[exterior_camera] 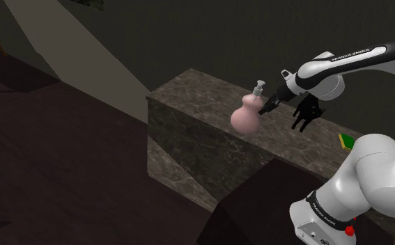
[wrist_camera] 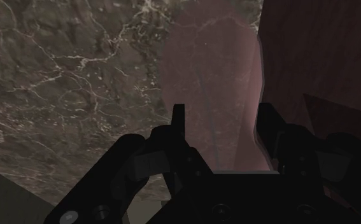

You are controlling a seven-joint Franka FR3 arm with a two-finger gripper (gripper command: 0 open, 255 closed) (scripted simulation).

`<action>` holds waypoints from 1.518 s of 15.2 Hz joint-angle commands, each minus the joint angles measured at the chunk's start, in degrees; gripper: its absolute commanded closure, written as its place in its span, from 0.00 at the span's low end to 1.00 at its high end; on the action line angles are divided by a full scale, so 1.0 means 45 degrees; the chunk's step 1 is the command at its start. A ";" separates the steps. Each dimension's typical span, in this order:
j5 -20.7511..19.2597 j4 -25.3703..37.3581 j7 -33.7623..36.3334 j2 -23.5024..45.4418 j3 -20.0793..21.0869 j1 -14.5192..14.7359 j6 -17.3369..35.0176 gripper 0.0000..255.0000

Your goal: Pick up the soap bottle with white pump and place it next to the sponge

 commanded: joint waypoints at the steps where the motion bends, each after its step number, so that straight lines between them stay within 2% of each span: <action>1: -0.0001 -0.0008 0.0002 0.0004 0.0002 0.0001 -0.0008 1.00; 5: 0.0003 -0.0009 -0.0002 0.0008 -0.0003 0.0008 -0.0001 1.00; 13: -0.0936 0.0506 0.1120 -0.1055 0.1338 -0.1228 -0.1609 1.00; 23: -0.1466 0.1431 0.2047 -0.2082 0.2410 -0.1953 -0.3550 1.00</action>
